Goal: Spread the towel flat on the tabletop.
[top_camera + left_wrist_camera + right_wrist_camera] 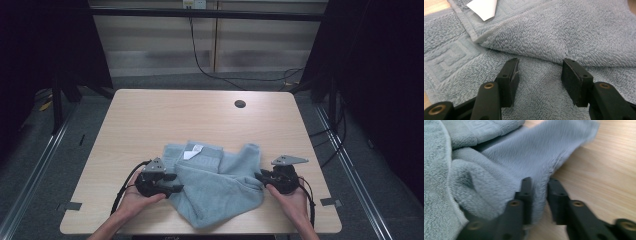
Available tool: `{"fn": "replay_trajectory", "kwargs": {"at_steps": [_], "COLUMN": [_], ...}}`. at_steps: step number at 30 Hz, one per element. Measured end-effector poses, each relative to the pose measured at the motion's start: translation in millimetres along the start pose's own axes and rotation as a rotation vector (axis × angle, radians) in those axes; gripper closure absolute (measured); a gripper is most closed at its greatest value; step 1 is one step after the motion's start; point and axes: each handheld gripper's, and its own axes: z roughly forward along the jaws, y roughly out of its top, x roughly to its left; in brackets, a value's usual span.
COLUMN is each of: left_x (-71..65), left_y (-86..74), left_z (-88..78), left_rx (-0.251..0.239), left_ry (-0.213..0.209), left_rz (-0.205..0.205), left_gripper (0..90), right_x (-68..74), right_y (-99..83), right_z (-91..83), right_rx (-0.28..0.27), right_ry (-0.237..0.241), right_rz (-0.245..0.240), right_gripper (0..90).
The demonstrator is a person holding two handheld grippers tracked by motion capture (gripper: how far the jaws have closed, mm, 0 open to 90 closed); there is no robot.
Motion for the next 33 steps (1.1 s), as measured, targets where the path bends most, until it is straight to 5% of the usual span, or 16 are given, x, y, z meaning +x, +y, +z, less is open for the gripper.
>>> {"fn": "replay_trajectory", "kwargs": {"at_steps": [5,8,16,23,27,28,33], "left_x": [4.3,6.2,13.5,21.8,34.3,37.0,36.6], "left_y": [0.2,0.3,-0.8,-2.0,-1.8,-1.4,3.6], "left_z": [0.9,0.7,0.3,-2.3,-7.8,-10.4,-26.1], "left_rx": [-0.016,-0.015,-0.037,-0.051,-0.087,-0.100,-0.195], "left_ry": [-0.007,-0.006,-0.018,-0.007,-0.003,-0.001,0.033], "left_rz": [-0.014,-0.012,-0.036,-0.067,-0.144,-0.166,-0.167], "left_gripper": [47.7,47.6,46.5,45.8,43.3,42.4,39.3], "right_x": [-3.9,-4.0,-4.0,2.2,12.6,16.8,27.8], "right_y": [12.9,23.8,43.5,39.9,39.8,38.6,27.7], "right_z": [-2.9,3.9,63.9,87.3,87.0,87.0,75.6], "right_rx": [-0.068,-0.080,-0.009,0.035,0.069,0.072,0.036], "right_ry": [0.002,0.013,0.075,0.101,0.069,0.040,0.078], "right_rz": [0.038,0.016,-0.046,-0.079,-0.128,-0.181,-0.185], "right_gripper": [42.2,36.6,21.0,16.8,20.0,24.8,55.6]}}
